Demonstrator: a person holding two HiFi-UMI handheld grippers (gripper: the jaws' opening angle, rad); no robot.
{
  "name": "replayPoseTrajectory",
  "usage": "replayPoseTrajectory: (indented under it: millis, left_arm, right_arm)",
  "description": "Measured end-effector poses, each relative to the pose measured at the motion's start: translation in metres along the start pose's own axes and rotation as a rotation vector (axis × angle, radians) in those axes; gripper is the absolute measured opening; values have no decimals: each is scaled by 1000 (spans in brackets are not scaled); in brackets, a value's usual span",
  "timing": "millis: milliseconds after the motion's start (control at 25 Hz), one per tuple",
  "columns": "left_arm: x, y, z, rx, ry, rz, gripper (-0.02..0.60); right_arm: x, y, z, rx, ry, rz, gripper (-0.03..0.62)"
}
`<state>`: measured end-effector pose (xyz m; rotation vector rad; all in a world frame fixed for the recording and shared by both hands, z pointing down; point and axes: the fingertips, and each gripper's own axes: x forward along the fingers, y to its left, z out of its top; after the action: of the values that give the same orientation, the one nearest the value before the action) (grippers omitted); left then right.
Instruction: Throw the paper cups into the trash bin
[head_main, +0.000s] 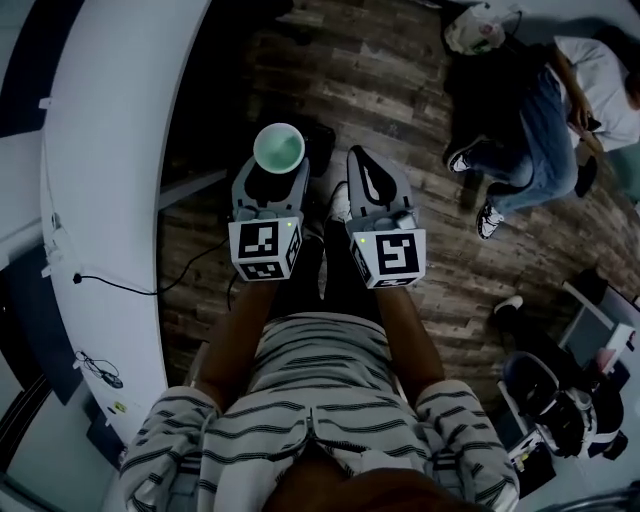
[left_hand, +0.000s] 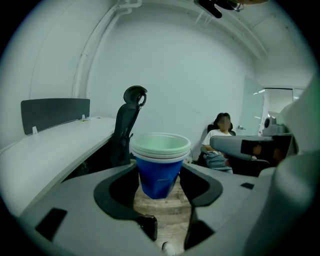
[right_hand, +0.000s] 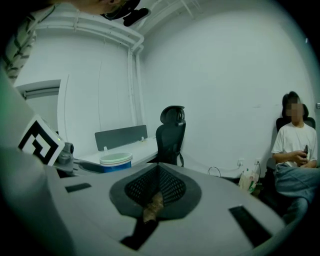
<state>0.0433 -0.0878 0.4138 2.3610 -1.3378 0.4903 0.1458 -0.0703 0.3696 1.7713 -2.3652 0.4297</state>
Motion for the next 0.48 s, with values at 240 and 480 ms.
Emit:
replayPoseTrajectory:
  millis: [240, 480]
  left_arm:
    - [19, 7, -37, -22, 54, 11, 275]
    - [52, 16, -84, -58, 117, 42, 275]
  right_arm:
    - [11, -5, -38, 39, 47, -10, 9]
    - [26, -19, -82, 69, 102, -6, 9]
